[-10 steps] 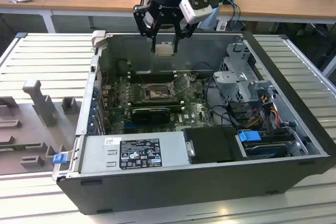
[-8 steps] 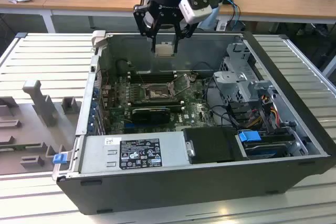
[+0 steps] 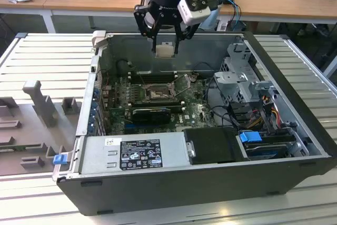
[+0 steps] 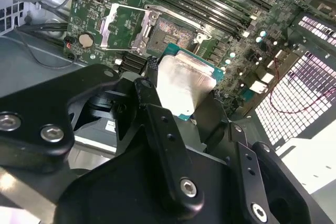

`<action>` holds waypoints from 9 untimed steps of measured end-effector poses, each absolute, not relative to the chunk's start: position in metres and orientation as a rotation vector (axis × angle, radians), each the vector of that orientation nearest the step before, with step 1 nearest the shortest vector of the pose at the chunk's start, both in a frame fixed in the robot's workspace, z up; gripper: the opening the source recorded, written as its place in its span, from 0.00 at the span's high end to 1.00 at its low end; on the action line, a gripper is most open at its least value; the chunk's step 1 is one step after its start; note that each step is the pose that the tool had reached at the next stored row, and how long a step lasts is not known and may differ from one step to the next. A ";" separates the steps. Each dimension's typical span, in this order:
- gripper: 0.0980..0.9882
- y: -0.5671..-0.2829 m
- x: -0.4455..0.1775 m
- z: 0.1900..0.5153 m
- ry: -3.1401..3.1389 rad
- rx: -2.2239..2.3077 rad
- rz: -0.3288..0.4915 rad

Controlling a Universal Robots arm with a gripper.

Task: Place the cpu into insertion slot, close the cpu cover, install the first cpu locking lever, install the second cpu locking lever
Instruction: 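Place the cpu into insertion slot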

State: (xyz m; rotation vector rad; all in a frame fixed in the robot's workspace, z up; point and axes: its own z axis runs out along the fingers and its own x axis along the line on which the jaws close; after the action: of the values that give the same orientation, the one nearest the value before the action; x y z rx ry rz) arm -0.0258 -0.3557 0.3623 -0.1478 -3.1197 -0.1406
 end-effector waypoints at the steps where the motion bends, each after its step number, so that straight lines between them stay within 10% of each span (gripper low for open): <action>1: 0.52 -0.356 -0.026 0.362 -3.120 -0.151 -0.141; 9: 0.52 -0.356 -0.026 0.362 -3.117 -0.233 -0.142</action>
State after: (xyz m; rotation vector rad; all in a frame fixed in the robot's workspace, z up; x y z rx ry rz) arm -0.0257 -0.3556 0.3622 -0.2328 -3.1170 -0.1416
